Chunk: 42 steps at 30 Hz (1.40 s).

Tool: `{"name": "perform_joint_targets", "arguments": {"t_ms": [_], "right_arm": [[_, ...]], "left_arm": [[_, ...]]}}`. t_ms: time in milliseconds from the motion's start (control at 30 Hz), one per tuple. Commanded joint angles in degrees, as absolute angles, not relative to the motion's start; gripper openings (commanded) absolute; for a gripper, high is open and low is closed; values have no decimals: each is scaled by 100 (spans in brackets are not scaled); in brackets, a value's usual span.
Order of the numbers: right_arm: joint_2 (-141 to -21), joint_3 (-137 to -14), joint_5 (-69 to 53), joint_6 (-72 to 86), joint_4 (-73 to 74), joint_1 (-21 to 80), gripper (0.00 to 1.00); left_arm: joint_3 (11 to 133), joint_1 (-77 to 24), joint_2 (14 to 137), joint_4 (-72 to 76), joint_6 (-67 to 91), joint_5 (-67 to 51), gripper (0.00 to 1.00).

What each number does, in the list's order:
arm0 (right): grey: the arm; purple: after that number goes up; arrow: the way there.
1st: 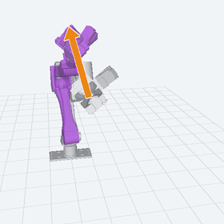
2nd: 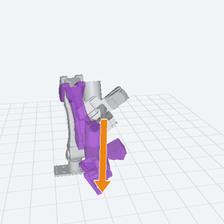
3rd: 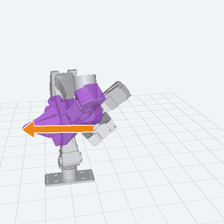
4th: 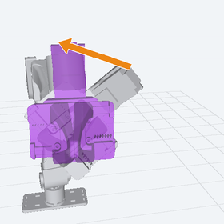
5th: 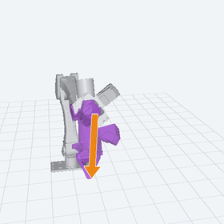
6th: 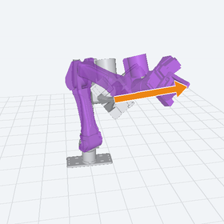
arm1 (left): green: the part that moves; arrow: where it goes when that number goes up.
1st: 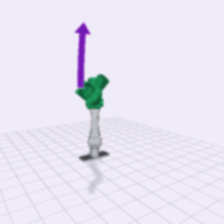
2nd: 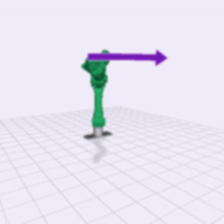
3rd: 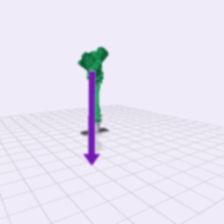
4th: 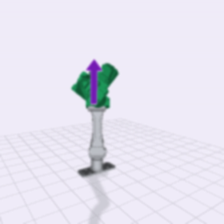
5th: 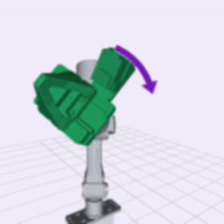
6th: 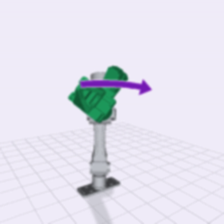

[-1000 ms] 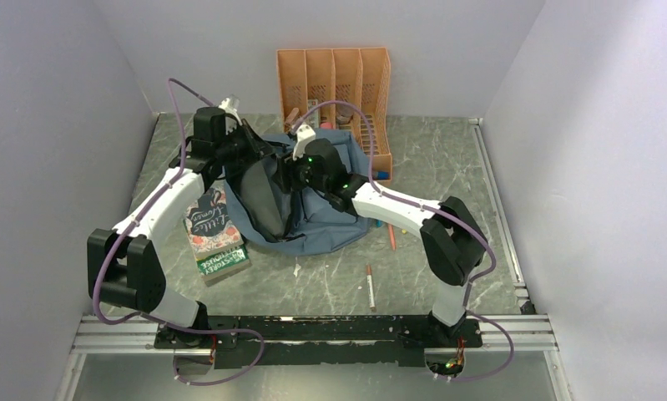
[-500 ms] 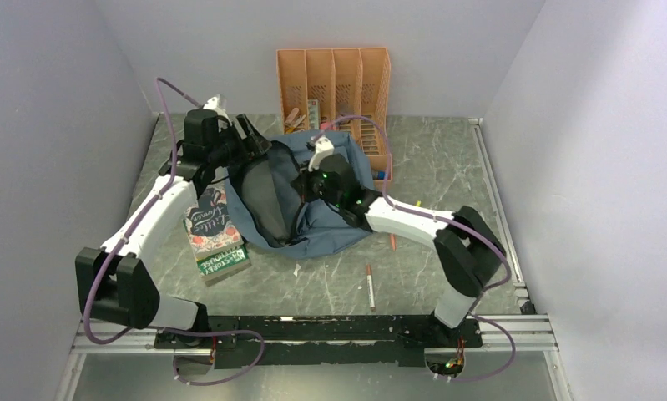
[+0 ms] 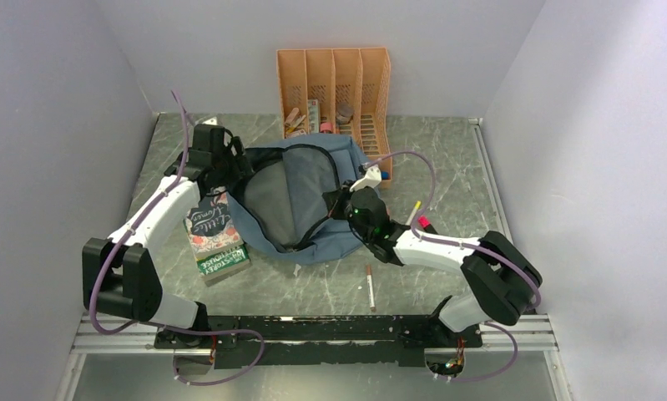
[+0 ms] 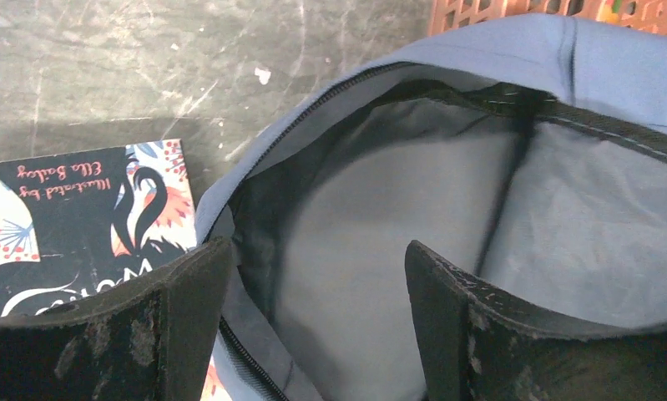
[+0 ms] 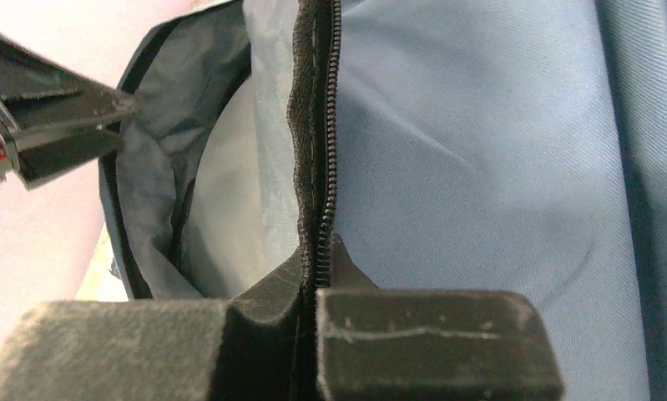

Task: Pack the student bag
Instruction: Unzip the student bag at the center of the board.

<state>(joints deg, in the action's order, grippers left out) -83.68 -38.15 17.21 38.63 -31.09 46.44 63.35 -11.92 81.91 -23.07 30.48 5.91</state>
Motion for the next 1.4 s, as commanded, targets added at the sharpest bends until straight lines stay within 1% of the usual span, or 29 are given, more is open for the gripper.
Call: {"name": "perform_joint_targets", "arguments": {"t_ms": [0, 33, 100, 200, 333, 433, 500, 600, 667, 900, 1000, 1133, 1167, 1200, 1233, 1267, 1367], "right_arm": [[-8210, -3726, 2489, 4240, -3099, 4568, 0], [-8243, -3712, 2491, 4252, -3031, 4555, 0], [-8333, -3677, 2445, 4304, -2931, 4513, 6], [-8472, -3645, 2349, 4273, -2832, 4470, 22], [-8497, -3665, 2384, 4095, -2619, 4434, 38], [-8422, -3734, 2513, 3826, -2410, 4413, 47], [-8337, -3779, 2628, 3641, -2279, 4410, 50], [-8176, -3941, 2661, 3330, -1997, 4402, 59], [-8088, -4100, 2540, 3062, -1760, 4386, 62], [-7707, -4828, 1988, 2589, -972, 4386, 63], [-7543, -5154, 2131, 2609, -550, 4392, 63], [-7546, -5840, 2237, 2523, 194, 4359, 64], [-7587, -6033, 2278, 2481, 435, 4352, 66], [-7632, -6257, 2293, 2425, 661, 4327, 71], [-7679, -6468, 2264, 2324, 870, 4298, 84], [-7727, -6628, 2259, 2243, 1099, 4284, 90], [-7663, -6583, 1963, 1873, 854, 4250, 91]], "left_arm": [[6262, -1167, 8057, -2478, 2900, 947, 80], [6217, -1169, 8013, -2409, 2893, 959, 80], [6200, -1168, 7973, -2403, 2874, 967, 80], [6271, -1167, 7995, -2439, 2853, 925, 80], [6297, -1168, 8012, -2371, 2801, 622, 79], [6257, -1169, 7926, -2217, 2744, 285, 78], [6236, -1169, 7859, -2145, 2738, 109, 78], [6257, -1169, 7784, -2057, 2713, -259, 78], [6249, -1177, 7721, -1964, 2706, -533, 77], [6167, -1264, 7453, -1925, 2698, -806, 77], [6074, -1274, 7299, -2056, 2713, -454, 77], [6068, -1273, 7148, -2375, 2826, 355, 78], [6073, -1271, 7095, -2434, 2870, 500, 78], [6080, -1266, 7060, -2484, 2904, 635, 78], [6087, -1266, 7038, -2539, 2947, 747, 79], [6095, -1268, 7016, -2606, 2989, 868, 79], [6117, -1266, 6997, -2726, 3091, 1208, 80]]}}
